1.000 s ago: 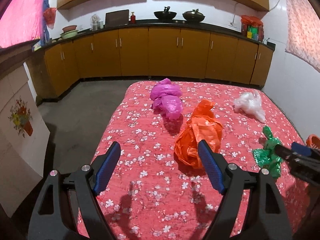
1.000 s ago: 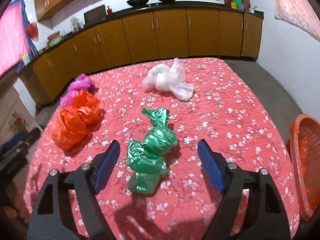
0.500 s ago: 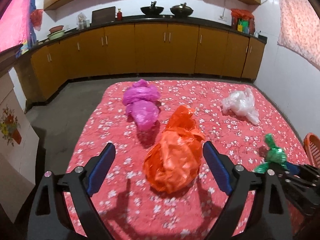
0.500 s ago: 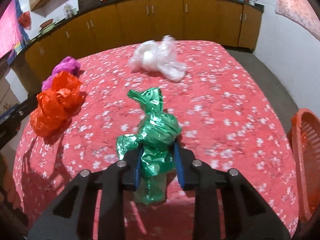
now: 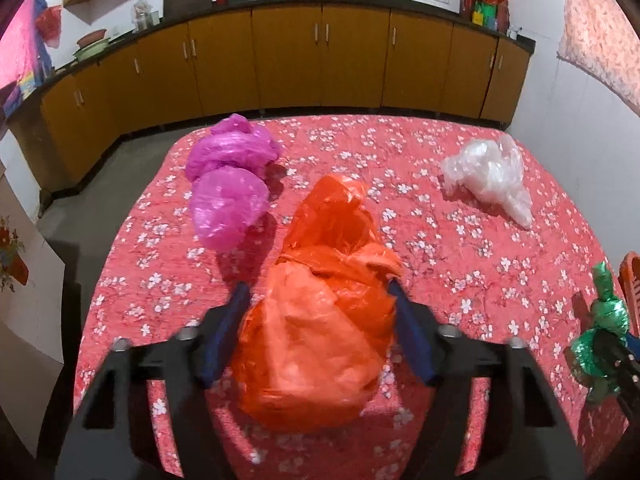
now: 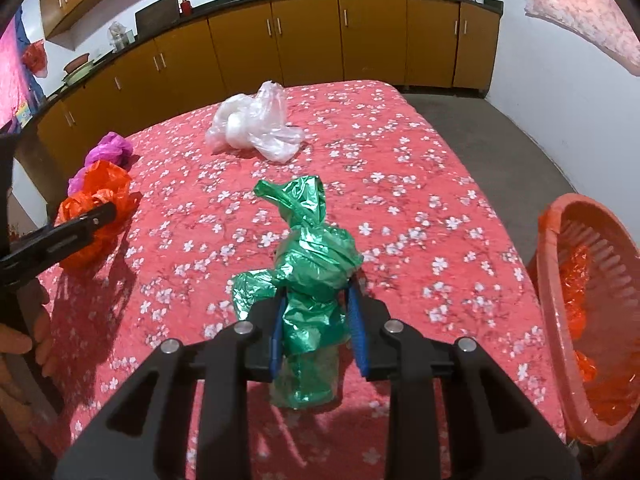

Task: Collect trash
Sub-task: 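Carry both bags over the orange basket and open both tools to drop them, then move both open tools back toward the pink and white bags on the table, then grasp the white clear bag with the right tool while the left tool grasps the pink bag, then carry both bags over the orange basket and open both tools to drop them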

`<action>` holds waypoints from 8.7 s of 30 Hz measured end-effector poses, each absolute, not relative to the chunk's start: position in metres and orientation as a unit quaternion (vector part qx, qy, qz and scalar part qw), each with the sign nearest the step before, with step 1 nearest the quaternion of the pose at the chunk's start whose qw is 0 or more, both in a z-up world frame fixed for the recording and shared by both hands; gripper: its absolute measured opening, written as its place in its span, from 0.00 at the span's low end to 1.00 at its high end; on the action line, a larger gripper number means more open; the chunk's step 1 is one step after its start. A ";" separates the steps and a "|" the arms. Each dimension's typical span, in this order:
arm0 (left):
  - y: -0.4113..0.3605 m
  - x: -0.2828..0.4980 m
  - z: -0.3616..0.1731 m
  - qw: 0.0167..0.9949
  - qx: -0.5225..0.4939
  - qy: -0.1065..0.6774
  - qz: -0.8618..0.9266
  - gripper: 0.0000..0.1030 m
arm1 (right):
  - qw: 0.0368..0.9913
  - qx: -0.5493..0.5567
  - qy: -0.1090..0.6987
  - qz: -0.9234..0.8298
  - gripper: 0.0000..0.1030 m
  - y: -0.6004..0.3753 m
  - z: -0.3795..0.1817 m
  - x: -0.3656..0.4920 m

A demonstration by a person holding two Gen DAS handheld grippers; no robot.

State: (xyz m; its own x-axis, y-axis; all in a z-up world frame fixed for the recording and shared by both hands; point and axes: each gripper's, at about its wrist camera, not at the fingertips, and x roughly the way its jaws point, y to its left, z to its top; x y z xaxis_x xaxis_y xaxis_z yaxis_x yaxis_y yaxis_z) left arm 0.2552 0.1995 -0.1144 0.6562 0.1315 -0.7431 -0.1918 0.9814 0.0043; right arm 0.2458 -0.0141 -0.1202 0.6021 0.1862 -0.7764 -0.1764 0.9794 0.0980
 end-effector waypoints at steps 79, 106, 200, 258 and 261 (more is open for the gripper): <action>-0.023 0.174 -0.037 0.934 0.026 0.333 -0.128 0.49 | 0.930 0.071 0.354 -0.070 0.27 -0.212 -0.053 0.166; -0.118 0.189 -0.051 0.912 0.037 0.342 -0.224 0.49 | 0.921 0.109 0.350 -0.134 0.27 -0.288 -0.067 0.168; 0.275 0.339 -0.112 0.891 -0.062 0.414 0.176 0.51 | 0.880 -0.019 0.427 0.206 0.36 0.077 -0.134 0.397; -0.075 0.161 -0.006 0.937 0.065 0.316 -0.133 0.51 | 0.942 0.084 0.314 -0.081 0.35 -0.257 -0.008 0.125; -0.084 0.163 -0.011 0.935 0.066 0.320 -0.140 0.51 | 0.940 0.086 0.318 -0.084 0.35 -0.266 -0.013 0.128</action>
